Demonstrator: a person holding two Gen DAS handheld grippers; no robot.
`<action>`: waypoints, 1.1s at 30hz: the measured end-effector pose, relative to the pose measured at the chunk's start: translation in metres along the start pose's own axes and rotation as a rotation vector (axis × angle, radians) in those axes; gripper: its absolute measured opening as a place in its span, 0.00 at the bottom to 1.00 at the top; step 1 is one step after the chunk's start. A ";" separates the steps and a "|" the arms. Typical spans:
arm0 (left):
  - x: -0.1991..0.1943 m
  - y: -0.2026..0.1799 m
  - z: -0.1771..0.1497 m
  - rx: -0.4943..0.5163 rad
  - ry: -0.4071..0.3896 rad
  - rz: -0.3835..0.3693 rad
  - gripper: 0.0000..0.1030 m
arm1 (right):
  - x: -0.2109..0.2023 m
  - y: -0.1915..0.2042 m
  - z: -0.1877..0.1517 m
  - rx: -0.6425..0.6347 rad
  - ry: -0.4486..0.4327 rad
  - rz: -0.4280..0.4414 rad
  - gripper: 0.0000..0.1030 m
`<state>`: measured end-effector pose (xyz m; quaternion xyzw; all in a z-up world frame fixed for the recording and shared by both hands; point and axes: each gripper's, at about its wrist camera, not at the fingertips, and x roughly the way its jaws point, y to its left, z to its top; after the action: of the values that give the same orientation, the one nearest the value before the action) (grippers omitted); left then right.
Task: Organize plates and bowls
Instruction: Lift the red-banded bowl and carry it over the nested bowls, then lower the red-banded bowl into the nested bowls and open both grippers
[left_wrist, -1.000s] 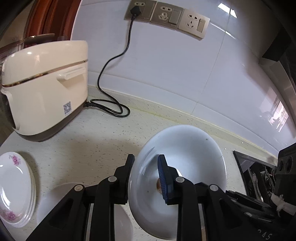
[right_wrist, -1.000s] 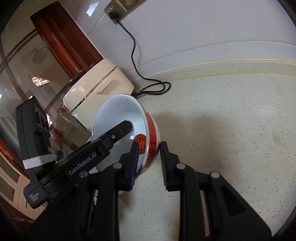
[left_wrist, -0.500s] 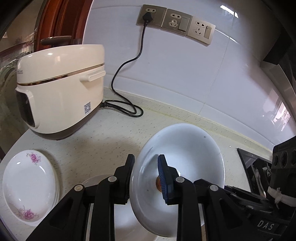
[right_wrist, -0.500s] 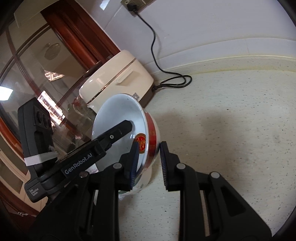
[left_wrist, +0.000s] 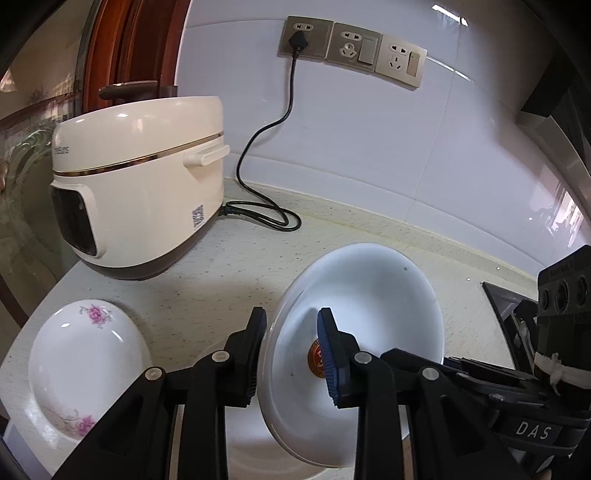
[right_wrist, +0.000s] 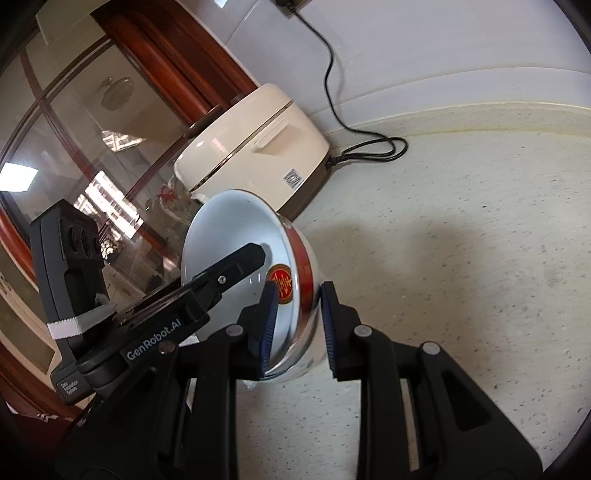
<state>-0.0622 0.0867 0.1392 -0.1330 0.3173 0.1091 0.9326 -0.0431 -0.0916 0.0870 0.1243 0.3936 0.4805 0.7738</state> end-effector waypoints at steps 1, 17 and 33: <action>0.000 0.003 -0.001 0.000 0.005 0.002 0.28 | 0.002 0.002 -0.001 -0.006 0.007 0.001 0.28; 0.007 0.034 -0.017 0.021 0.124 -0.001 0.31 | 0.027 0.023 -0.016 -0.089 0.089 0.003 0.30; 0.018 0.034 -0.027 0.056 0.134 0.006 0.32 | 0.025 0.032 -0.020 -0.163 0.074 -0.038 0.44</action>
<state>-0.0733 0.1120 0.1012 -0.1130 0.3824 0.0939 0.9122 -0.0731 -0.0583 0.0799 0.0353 0.3839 0.5005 0.7752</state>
